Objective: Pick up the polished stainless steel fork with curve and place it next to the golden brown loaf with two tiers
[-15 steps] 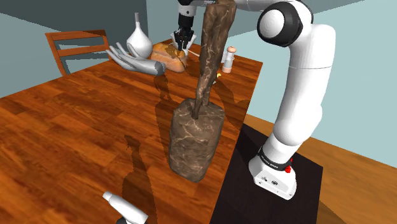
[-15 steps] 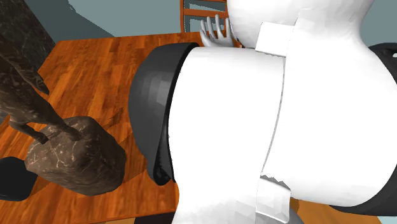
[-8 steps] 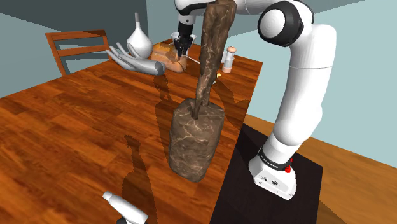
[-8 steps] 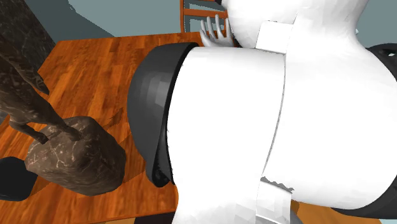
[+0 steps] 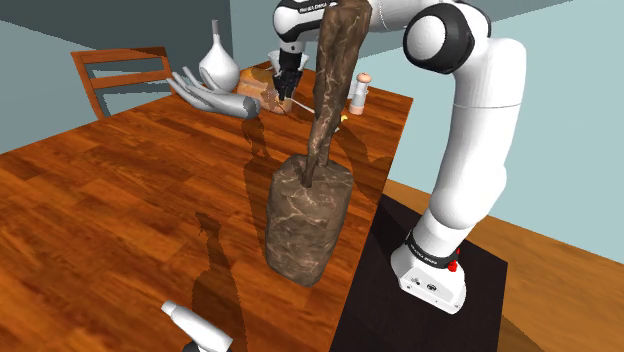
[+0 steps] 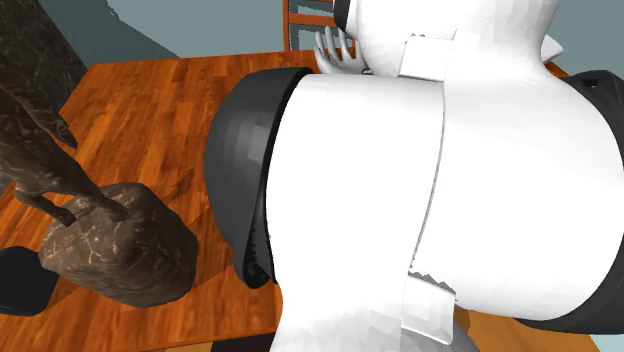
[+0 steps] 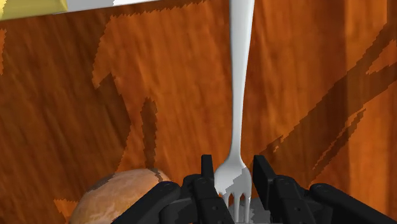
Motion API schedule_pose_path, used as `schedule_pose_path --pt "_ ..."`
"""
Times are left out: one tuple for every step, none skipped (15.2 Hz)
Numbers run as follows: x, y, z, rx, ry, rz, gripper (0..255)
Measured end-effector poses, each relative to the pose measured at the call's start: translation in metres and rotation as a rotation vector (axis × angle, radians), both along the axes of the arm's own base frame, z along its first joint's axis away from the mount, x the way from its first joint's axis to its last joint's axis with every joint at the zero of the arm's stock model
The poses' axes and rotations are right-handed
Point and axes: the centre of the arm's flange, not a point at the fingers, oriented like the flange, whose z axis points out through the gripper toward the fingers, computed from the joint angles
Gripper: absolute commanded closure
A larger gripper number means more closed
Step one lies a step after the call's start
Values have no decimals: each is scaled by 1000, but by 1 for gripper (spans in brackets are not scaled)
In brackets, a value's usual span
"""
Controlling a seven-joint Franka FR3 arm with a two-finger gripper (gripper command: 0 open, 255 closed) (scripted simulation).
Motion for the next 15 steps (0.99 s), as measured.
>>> schedule_pose_path --pt "-1 0 -5 0 0 0 255" --pt "-1 0 -11 0 0 0 255" --pt "0 0 -15 0 0 0 255" --pt "0 1 -21 0 0 0 255" --pt "0 1 -25 0 0 0 255" --pt "-1 0 -30 0 0 0 255" --pt "-1 -1 -36 0 0 0 255" --pt "0 -1 -42 0 0 0 255" --pt "0 0 -47 0 0 0 255" --pt "0 0 -52 0 0 0 255" --pt "-1 0 -58 0 0 0 255" --pt "0 0 -63 0 0 0 255" --pt "0 0 -68 0 0 0 255" --pt "0 0 -73 0 0 0 255" --pt "0 0 -78 0 0 0 255"
